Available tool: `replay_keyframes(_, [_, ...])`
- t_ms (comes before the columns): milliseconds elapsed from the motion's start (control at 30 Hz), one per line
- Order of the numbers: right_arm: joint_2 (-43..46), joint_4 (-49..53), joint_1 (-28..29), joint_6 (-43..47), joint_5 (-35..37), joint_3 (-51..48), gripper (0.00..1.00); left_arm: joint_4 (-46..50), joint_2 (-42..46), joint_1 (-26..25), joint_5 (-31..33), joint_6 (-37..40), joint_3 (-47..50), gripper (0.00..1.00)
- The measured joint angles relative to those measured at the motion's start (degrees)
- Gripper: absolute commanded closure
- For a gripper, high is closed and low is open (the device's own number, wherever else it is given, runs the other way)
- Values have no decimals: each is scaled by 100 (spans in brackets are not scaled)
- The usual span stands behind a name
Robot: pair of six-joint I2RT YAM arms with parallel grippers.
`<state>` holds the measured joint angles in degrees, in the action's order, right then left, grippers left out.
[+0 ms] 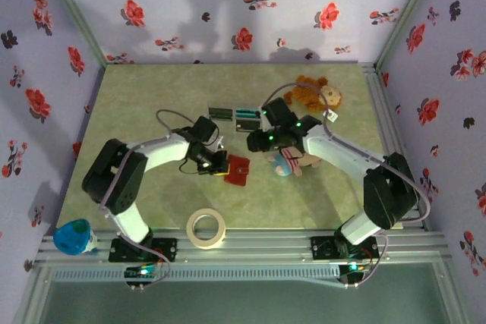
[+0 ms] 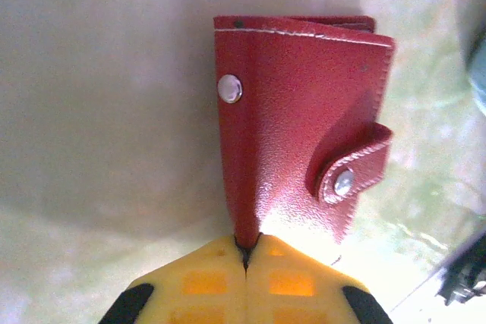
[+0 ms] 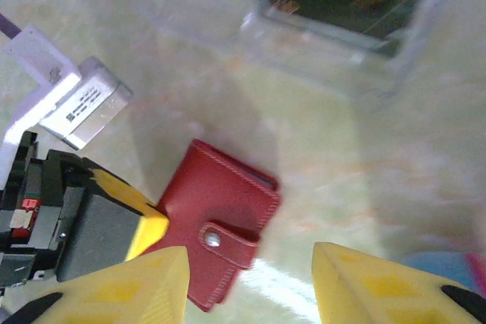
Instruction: Put the credit cards into the card holder
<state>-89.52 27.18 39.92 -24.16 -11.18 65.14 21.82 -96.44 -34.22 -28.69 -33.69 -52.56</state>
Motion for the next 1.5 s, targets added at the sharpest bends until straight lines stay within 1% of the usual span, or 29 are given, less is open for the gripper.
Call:
replay_keyframes(133, [-337,-177,426,-256,-44,-63,53,-546,472,-2,-273,-490,542,100])
replay_keyframes(267, [-673,-457,778,-315,-59,-151,53,-863,756,-2,-448,-826,802,100])
replay_keyframes(433, [-793,-675,1222,-354,404,-350,57,-1375,1102,0,-579,-1314,1217,100])
replay_keyframes(533, [-796,-748,1390,-417,802,-428,63,-1720,1104,-2,-645,-1596,1425,100])
replay_keyframes(600, [-796,-769,1528,-468,1207,-494,67,-1921,1106,-2,-719,-1729,1504,100])
replay_keyframes(667, [-833,-723,1648,-501,1593,-511,70,-2044,1126,-2,-774,-1786,1513,100])
replay_keyframes(800, [-955,-577,1875,-581,2205,-396,71,-2031,1241,15,-745,-1810,1513,100])
replay_keyframes(833, [-960,-557,1939,-627,2343,-376,74,-1996,1283,39,-739,-1810,1513,100])
replay_keyframes(900, [-962,-525,2020,-737,2564,-356,83,-1969,1370,85,-739,-1808,1515,100])
replay_keyframes(933, [-962,-525,2065,-802,2645,-339,85,-1971,1405,107,-739,-1808,1517,100])
replay_keyframes(1033, [-962,-546,2162,-1056,2852,-308,98,-2022,1491,140,-734,-1812,1574,100])
replay_keyframes(1067, [-962,-542,2188,-1134,2927,-308,100,-2055,1497,146,-732,-1812,1600,100])
replay_keyframes(1133, [-964,-455,2208,-1250,3082,-293,100,-2048,1499,157,-732,-1810,1617,100])
replay_keyframes(1233, [-999,-55,2144,-1401,3362,-306,100,-2048,1543,214,-734,-1805,1637,100])
replay_keyframes(1333, [-986,68,2055,-1539,3438,-380,100,-1952,1547,256,-732,-1707,1641,100])
replay_keyframes(1367, [-962,46,2020,-1550,3401,-435,100,-1899,1545,278,-728,-1659,1641,93])
replay_keyframes(1433, [-855,-31,1963,-1537,3211,-568,100,-1810,1523,321,-719,-1543,1641,65])
replay_keyframes(1467, [-772,-101,1956,-1521,3069,-634,100,-1788,1488,339,-723,-1510,1641,59])
replay_keyframes(1500, [-667,-192,1950,-1488,2931,-704,100,-1764,1451,350,-723,-1480,1641,56])
